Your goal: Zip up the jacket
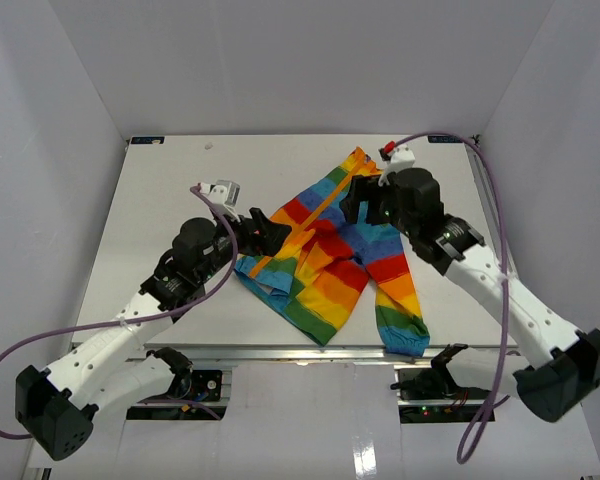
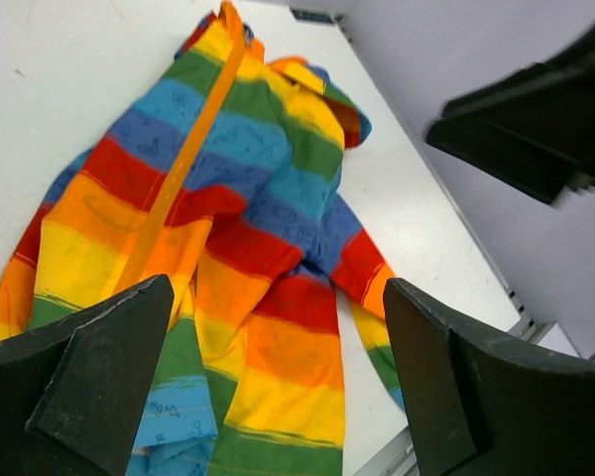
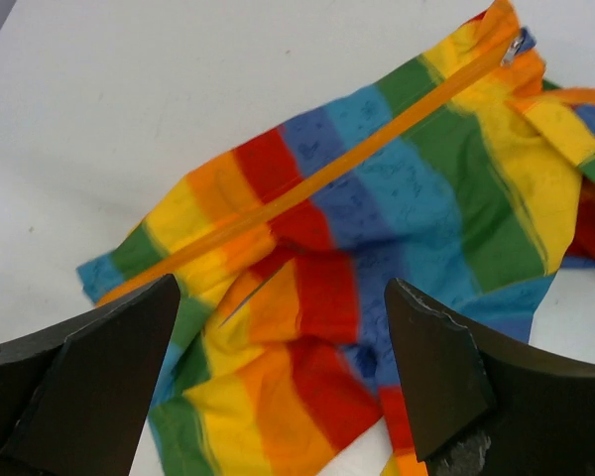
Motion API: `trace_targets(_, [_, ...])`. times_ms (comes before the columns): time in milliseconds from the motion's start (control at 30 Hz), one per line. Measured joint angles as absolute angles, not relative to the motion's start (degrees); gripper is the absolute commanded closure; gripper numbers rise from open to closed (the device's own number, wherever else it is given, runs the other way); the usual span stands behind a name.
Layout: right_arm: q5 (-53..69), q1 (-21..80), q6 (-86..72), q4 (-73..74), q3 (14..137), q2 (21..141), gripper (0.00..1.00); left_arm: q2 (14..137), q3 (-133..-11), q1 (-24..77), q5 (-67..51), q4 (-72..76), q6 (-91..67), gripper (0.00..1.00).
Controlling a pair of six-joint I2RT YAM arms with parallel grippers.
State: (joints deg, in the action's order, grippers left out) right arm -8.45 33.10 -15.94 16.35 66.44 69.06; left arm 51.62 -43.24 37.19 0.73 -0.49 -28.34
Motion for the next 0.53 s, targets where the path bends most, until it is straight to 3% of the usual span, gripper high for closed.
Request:
trace_targets(200, [-12.03,36.29,-19.44,16.77,54.51,52.57,0.1,49.83,-40.5,37.19,-2.36,1.96,-26.18,0.02])
trace_targets(533, [-13.97,36.29,-18.31,15.7,44.46,42.33,0.1,43.65,-35.32,37.18,-7.62,7.99,-25.93,0.02])
